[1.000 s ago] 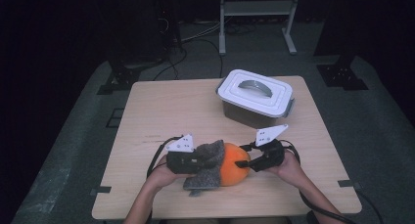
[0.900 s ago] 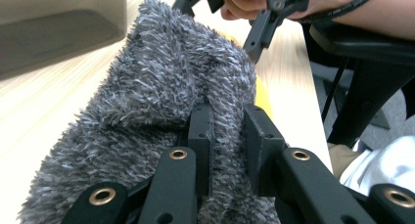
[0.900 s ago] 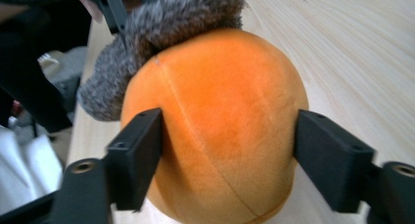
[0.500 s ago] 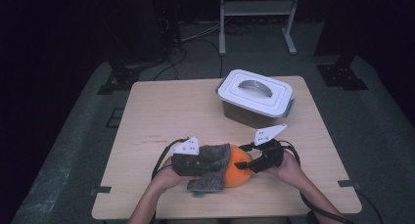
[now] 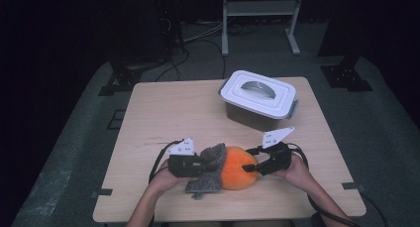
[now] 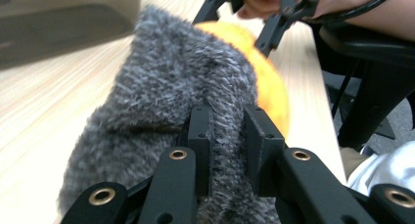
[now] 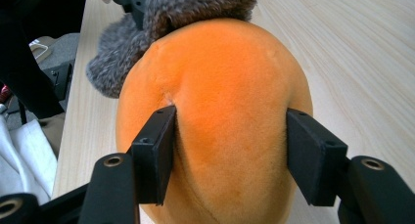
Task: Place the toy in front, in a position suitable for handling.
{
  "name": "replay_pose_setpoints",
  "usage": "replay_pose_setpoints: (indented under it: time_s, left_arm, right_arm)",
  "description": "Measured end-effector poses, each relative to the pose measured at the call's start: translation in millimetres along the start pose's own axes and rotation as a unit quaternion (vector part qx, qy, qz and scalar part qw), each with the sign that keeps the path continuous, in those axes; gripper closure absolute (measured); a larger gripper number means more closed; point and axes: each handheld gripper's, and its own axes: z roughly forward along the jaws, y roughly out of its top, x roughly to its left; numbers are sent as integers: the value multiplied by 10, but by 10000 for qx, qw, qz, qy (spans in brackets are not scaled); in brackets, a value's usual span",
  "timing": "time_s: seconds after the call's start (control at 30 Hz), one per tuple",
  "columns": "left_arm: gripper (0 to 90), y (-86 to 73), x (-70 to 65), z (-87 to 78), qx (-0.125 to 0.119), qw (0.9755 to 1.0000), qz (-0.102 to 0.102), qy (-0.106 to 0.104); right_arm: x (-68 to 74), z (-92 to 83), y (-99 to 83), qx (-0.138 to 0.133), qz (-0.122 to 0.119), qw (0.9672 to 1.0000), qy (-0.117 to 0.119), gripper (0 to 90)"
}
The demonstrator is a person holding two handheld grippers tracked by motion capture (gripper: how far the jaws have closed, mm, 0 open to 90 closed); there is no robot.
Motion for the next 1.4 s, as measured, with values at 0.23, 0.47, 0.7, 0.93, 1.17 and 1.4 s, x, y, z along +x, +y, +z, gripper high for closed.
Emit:
replay_pose_setpoints:
  time_s: [0.23,0.47,0.7,0.93,1.17,1.4]
  left_arm:
    - [753,107,-100,88,-74,9996,166,-201]
    - [754,51,-84,125,50,9997,124,-228]
    - [753,45,-95,148,33,9995,124,-288]
    - [754,1,-35,86,4,9998,39,-218]
    - [753,-63,17,57,100,9998,-55,-138]
    - [753,-100,51,16,170,9998,-116,-43]
  right_arm:
    - [0,-3,6,41,-70,10000,11,399]
    - [-37,-23,80,-75,117,9999,100,232]
    - [13,78,126,-35,-14,10000,32,245]
    - [-30,2,39,139,-89,9998,75,448]
    - [-102,-61,-42,109,53,9998,145,449]
    - [-129,-89,-69,115,110,9997,164,449]
